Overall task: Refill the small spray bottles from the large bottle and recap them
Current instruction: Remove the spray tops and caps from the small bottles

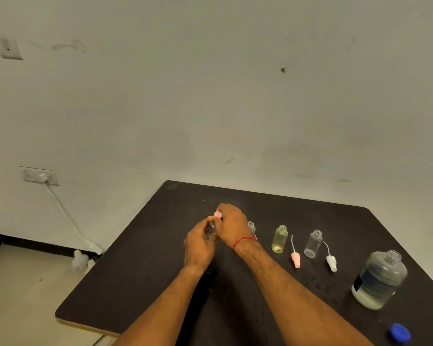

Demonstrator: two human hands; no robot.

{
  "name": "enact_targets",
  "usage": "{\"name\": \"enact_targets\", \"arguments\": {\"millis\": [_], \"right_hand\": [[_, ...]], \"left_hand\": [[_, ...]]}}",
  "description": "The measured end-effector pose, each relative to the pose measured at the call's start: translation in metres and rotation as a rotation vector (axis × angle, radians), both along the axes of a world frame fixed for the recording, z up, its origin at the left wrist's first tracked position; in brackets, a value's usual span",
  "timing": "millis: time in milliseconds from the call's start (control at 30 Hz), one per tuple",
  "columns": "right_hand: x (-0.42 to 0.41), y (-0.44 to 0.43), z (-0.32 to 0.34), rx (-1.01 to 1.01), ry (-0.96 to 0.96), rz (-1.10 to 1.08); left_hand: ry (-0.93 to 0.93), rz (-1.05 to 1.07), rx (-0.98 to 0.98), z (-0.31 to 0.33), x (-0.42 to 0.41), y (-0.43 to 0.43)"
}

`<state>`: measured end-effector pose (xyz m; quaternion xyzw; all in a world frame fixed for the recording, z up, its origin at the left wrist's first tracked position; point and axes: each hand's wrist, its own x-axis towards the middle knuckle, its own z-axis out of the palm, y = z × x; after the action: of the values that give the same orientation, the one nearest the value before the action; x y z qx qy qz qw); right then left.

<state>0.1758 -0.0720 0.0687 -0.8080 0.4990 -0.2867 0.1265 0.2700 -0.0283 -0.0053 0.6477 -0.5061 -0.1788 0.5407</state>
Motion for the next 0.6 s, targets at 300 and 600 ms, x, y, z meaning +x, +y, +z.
{"name": "enact_targets", "arguments": {"millis": [300,600], "right_hand": [[-0.009,-0.002,0.0,-0.007,0.057,0.187],[-0.015,0.001,0.009,0.012,-0.097,0.099]], "left_hand": [[0.001,-0.071,0.025,0.001,0.005,0.003],[0.009,-0.067,-0.019,0.002,0.004,0.001]]}}
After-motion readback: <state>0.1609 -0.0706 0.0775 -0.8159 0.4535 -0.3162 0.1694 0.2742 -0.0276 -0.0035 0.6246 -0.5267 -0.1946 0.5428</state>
